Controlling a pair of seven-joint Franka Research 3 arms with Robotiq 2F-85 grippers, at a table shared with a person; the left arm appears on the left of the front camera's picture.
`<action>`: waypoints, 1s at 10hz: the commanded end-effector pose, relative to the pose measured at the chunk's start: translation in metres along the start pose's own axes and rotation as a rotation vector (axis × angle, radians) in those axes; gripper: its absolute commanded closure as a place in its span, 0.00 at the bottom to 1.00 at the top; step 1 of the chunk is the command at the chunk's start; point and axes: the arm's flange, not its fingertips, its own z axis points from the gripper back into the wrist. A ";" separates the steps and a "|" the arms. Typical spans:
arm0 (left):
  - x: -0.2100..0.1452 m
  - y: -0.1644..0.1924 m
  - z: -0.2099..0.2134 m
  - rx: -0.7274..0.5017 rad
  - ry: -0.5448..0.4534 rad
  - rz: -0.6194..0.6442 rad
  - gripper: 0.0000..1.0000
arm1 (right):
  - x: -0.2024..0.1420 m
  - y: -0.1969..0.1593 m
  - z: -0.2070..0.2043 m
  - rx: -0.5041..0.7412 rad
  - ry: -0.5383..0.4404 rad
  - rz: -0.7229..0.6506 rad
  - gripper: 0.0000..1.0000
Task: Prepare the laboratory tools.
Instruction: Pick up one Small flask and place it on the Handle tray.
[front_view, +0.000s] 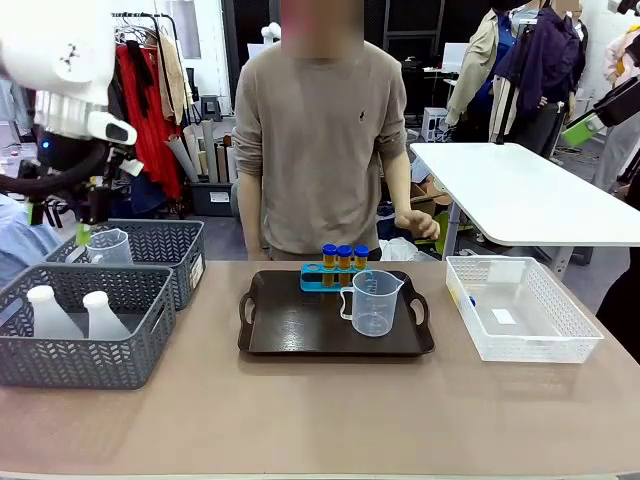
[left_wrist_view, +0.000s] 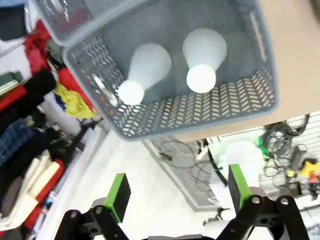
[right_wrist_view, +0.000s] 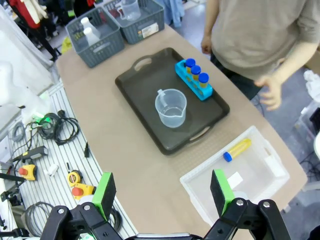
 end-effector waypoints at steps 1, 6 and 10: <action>-0.004 -0.007 -0.028 -0.089 -0.008 0.104 0.00 | 0.002 0.001 0.000 0.009 -0.017 0.011 0.00; 0.007 -0.018 -0.100 -0.167 -0.039 0.274 0.00 | 0.002 0.001 0.000 0.009 -0.017 0.011 0.00; 0.012 -0.020 -0.099 -0.143 -0.025 0.261 0.00 | 0.002 0.001 0.000 0.009 -0.017 0.011 0.00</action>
